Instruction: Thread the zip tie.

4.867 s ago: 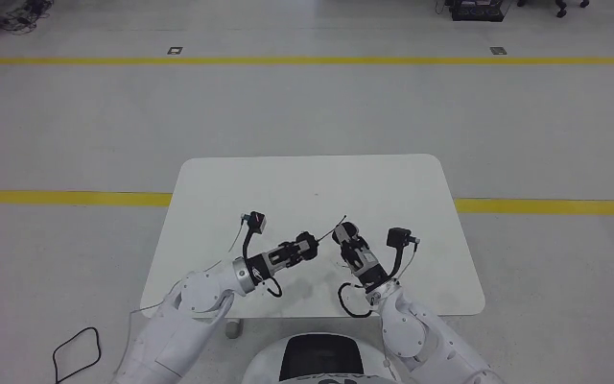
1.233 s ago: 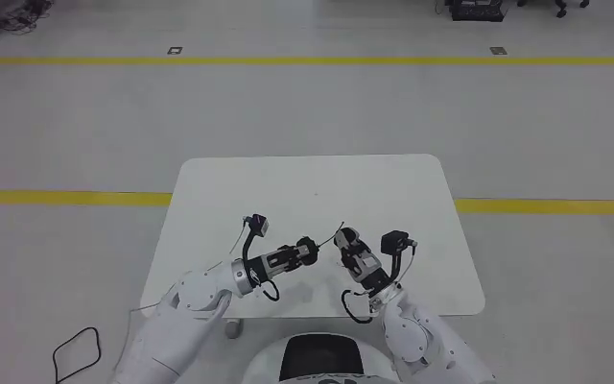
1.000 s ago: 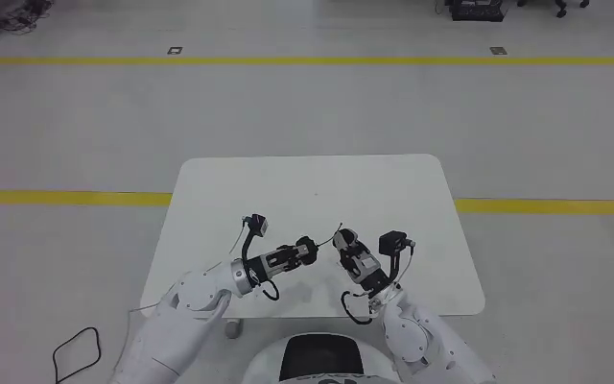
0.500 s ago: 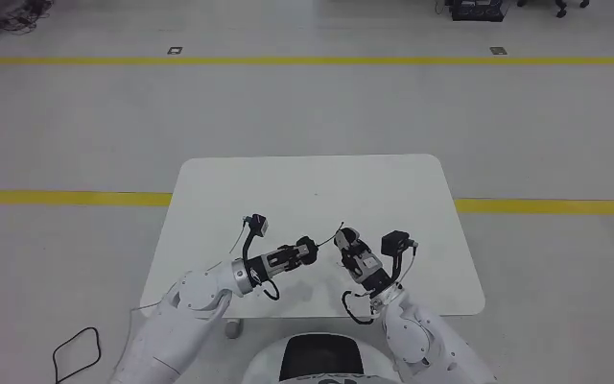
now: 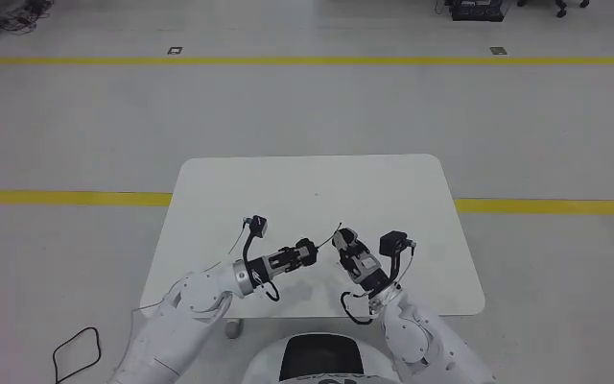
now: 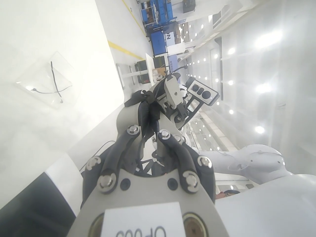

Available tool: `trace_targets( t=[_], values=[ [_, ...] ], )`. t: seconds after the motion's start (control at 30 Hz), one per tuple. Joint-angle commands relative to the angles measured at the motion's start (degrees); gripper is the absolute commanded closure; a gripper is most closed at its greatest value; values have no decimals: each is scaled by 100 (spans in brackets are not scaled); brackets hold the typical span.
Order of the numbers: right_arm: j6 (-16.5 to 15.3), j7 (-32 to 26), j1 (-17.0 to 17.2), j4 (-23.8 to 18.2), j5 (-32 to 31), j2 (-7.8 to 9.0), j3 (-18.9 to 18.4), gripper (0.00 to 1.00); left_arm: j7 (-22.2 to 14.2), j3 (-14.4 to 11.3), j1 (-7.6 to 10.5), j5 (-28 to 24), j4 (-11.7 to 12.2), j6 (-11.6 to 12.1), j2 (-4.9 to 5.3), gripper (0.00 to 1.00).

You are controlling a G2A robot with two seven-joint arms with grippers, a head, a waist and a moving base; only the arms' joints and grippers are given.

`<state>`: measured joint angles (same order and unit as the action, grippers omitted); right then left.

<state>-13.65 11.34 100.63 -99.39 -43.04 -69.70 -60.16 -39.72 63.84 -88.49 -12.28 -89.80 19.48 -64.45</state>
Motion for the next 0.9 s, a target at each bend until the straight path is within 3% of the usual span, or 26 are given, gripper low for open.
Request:
trace_targets(
  t=[0.0,0.63,0.87],
  values=[
    [-14,-12,-5,6,-11,-3,11,100,9,-14,2,20,-6,0,5,100],
    [234,-34,44,6,-51,-31,-36,100,1,4,-33,-153,-88,0,51,100],
    [99,-54,43,0,-54,-39,-13,100,6,-41,-21,-35,-91,0,63,100]
  ],
)
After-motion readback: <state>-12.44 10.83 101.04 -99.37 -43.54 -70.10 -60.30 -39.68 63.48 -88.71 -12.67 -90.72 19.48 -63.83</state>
